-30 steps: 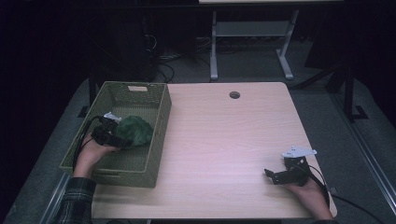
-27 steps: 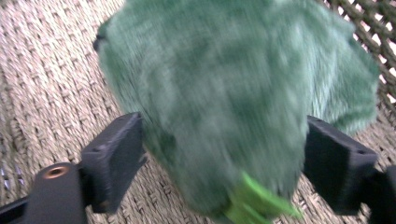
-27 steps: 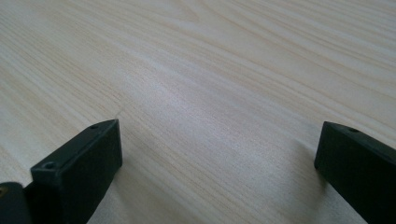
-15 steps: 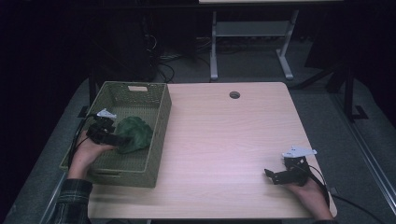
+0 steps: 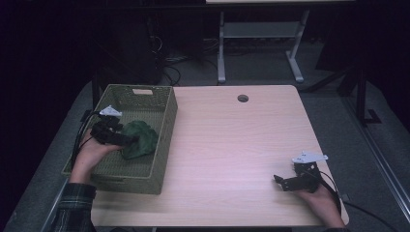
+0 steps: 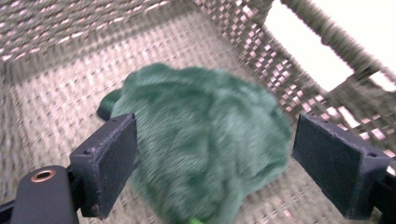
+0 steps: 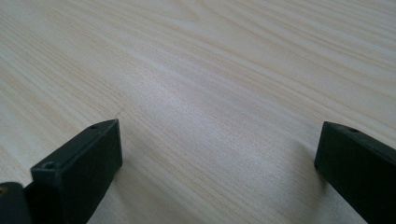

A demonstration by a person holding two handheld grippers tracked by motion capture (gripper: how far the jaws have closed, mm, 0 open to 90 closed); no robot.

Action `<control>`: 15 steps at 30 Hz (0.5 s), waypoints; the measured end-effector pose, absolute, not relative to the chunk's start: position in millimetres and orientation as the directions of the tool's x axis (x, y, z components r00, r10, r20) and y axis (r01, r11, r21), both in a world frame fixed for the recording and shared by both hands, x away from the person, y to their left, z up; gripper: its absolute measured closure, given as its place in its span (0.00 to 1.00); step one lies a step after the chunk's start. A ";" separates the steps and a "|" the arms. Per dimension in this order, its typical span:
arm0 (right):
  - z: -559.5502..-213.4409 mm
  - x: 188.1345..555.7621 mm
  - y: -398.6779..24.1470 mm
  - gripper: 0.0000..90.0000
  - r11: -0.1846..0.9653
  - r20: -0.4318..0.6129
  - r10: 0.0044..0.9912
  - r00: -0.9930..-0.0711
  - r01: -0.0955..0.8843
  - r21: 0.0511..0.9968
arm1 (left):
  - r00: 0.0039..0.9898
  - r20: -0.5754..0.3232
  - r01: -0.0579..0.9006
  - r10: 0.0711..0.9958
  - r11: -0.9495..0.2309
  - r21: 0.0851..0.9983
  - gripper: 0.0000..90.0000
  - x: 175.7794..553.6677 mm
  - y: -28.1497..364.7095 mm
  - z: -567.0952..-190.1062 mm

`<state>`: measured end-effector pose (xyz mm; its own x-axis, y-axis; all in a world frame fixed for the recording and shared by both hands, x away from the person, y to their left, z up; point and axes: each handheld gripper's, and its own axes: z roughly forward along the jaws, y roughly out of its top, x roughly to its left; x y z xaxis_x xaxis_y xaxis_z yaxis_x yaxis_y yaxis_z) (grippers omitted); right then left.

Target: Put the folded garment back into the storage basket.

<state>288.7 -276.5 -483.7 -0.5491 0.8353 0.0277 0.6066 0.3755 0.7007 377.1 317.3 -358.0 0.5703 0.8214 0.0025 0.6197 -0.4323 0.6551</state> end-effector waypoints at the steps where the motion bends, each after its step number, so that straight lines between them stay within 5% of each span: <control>1: -483.8 288.7 -276.4 0.01 0.375 0.028 0.835 -0.549 0.606 0.701 | 0.576 0.002 0.615 0.818 -0.435 0.658 0.15 377.0 314.7 -356.0; 15: -483.8 288.7 -276.4 0.01 0.374 0.028 0.836 -0.549 0.607 0.701 | 0.656 -0.029 0.543 0.755 -0.445 0.712 0.16 377.4 268.7 -333.3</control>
